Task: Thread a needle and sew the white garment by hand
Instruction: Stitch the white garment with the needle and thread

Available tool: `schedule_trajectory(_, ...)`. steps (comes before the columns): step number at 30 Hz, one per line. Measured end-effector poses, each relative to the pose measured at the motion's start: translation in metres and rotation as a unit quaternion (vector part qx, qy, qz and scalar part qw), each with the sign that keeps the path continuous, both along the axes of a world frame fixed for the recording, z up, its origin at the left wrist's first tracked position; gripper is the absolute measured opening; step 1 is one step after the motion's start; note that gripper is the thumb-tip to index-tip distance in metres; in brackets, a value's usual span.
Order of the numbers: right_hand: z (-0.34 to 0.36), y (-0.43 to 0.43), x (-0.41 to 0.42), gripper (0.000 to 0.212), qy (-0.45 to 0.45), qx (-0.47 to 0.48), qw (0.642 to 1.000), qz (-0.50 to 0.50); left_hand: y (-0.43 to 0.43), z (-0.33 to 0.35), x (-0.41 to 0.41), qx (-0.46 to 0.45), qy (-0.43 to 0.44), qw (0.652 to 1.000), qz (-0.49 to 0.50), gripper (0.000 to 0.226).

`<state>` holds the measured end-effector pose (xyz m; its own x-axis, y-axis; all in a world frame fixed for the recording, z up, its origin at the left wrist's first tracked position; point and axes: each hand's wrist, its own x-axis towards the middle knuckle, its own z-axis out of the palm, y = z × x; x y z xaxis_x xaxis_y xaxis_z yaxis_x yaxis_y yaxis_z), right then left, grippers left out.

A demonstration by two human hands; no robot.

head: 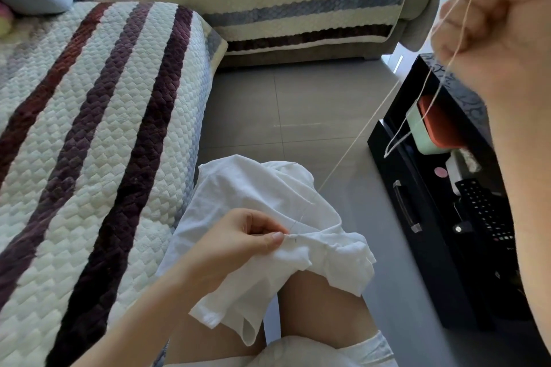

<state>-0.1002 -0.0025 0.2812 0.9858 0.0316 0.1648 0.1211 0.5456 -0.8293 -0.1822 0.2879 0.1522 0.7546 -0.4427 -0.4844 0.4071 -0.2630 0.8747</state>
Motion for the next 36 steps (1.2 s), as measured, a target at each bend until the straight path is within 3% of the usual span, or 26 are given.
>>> schedule_trajectory(2, -0.007, -0.018, 0.030, 0.036, 0.087, 0.106, 0.985, -0.101, 0.001, -0.001, 0.001, 0.011, -0.002, 1.000, 0.000, 0.012)
schedule_trajectory(4, -0.027, -0.032, 0.057, 0.026, 0.172, 0.115, 0.955, -0.213, 0.003, 0.000, 0.001, 0.008, 0.000, 1.000, -0.001, 0.007)
schedule_trajectory(6, -0.056, -0.034, 0.071, 0.031, 0.273, -0.010, 0.924, -0.269, 0.004, -0.002, 0.001, 0.008, -0.003, 1.000, 0.001, 0.007)
schedule_trajectory(8, -0.090, -0.027, 0.065, 0.020, 0.367, -0.252, 0.850, -0.282, 0.004, -0.002, 0.000, 0.005, -0.006, 1.000, 0.005, 0.009)
schedule_trajectory(9, -0.110, -0.021, 0.060, 0.015, 0.367, -0.365, 0.811, -0.272, 0.004, -0.001, 0.000, -0.002, -0.006, 1.000, 0.006, 0.008)
schedule_trajectory(11, -0.137, -0.003, 0.042, 0.021, 0.294, -0.486, 0.794, -0.215, 0.004, 0.000, 0.000, -0.009, -0.009, 1.000, 0.006, 0.013)
schedule_trajectory(13, -0.142, 0.015, 0.018, 0.055, 0.196, -0.516, 0.814, -0.181, 0.005, 0.000, 0.001, -0.005, -0.008, 1.000, 0.007, 0.008)
schedule_trajectory(15, -0.137, 0.033, -0.008, 0.060, 0.085, -0.518, 0.845, -0.098, 0.006, -0.002, 0.001, -0.002, -0.009, 1.000, 0.005, 0.009)
schedule_trajectory(16, -0.135, 0.042, -0.021, 0.056, 0.029, -0.537, 0.842, -0.038, 0.005, -0.002, 0.001, -0.004, -0.009, 1.000, 0.004, 0.010)
schedule_trajectory(19, -0.144, 0.064, -0.053, 0.036, -0.103, -0.657, 0.741, 0.092, 0.005, -0.001, 0.002, -0.020, -0.006, 1.000, -0.001, 0.007)
schedule_trajectory(21, -0.154, 0.070, -0.059, 0.018, -0.157, -0.684, 0.706, 0.096, 0.004, 0.000, 0.003, -0.030, -0.004, 1.000, -0.004, 0.011)
schedule_trajectory(23, -0.157, 0.072, -0.056, 0.010, -0.163, -0.675, 0.714, 0.091, 0.004, 0.001, 0.003, -0.033, -0.002, 0.999, -0.004, 0.008)
schedule_trajectory(25, -0.146, 0.073, -0.052, 0.006, -0.110, -0.652, 0.745, 0.094, 0.004, 0.002, 0.002, -0.029, -0.004, 1.000, -0.002, 0.010)
schedule_trajectory(28, -0.113, 0.072, -0.049, 0.012, -0.027, -0.481, 0.867, 0.127, 0.004, 0.003, 0.000, -0.015, -0.008, 1.000, 0.002, 0.011)
schedule_trajectory(30, -0.093, 0.070, -0.045, 0.017, 0.004, -0.372, 0.923, 0.101, 0.002, 0.005, -0.001, -0.002, -0.009, 1.000, -0.003, 0.016)
schedule_trajectory(32, -0.080, 0.068, -0.039, 0.015, 0.024, -0.305, 0.951, 0.053, 0.001, 0.006, -0.002, 0.006, -0.006, 1.000, -0.007, 0.018)
schedule_trajectory(36, -0.067, 0.059, -0.028, 0.016, 0.050, -0.245, 0.965, -0.072, 0.001, 0.005, -0.005, 0.025, -0.004, 1.000, -0.012, 0.016)
